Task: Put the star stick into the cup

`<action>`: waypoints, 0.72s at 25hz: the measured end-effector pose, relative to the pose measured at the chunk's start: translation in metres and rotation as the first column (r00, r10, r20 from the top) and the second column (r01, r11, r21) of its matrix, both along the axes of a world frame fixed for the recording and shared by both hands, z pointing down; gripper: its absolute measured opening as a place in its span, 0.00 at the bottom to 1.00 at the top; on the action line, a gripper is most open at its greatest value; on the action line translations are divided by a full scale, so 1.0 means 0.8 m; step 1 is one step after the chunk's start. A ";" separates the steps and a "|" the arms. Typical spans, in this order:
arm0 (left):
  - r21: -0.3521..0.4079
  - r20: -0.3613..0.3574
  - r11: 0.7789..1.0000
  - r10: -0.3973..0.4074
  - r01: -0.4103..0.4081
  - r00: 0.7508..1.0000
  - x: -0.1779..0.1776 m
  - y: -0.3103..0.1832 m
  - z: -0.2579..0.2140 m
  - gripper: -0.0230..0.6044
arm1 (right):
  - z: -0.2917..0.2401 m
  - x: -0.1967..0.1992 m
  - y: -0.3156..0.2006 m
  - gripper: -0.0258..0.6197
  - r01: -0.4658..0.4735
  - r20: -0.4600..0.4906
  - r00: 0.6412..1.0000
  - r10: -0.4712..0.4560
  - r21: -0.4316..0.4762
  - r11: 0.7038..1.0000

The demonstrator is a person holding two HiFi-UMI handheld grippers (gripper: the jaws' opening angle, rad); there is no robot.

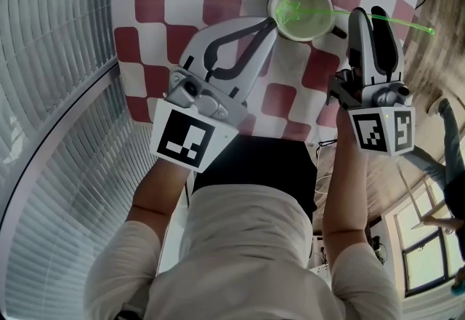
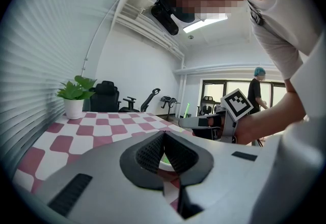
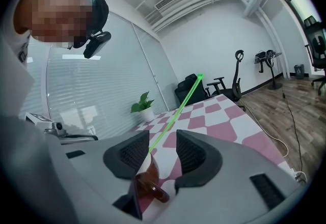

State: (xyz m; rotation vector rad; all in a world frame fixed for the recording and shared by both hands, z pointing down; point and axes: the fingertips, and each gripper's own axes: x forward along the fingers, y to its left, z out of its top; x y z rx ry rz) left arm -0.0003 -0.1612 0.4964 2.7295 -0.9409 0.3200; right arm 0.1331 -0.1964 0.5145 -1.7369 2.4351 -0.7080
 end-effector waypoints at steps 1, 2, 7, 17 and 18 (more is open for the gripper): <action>0.000 0.004 1.000 0.001 -0.001 1.000 0.000 0.001 -0.001 0.09 | 0.001 -0.001 0.002 0.29 0.007 0.002 1.000 -0.007 -0.006 1.000; 0.000 0.009 1.000 0.002 -0.002 1.000 0.000 0.003 -0.003 0.09 | 0.002 -0.001 0.005 0.30 0.012 0.000 1.000 -0.012 -0.013 1.000; 0.003 0.023 1.000 0.014 -0.015 1.000 0.003 0.013 -0.019 0.09 | -0.006 0.016 0.027 0.32 -0.007 -0.034 0.999 0.006 -0.032 0.999; 0.038 0.020 0.999 0.032 -0.033 0.999 0.016 0.036 -0.076 0.09 | -0.101 -0.010 0.069 0.29 0.125 -0.230 0.967 -0.106 0.072 0.990; 0.042 0.015 0.999 0.031 -0.032 0.999 0.018 0.038 -0.083 0.09 | -0.114 -0.014 0.073 0.28 0.140 -0.246 0.962 -0.116 0.084 0.986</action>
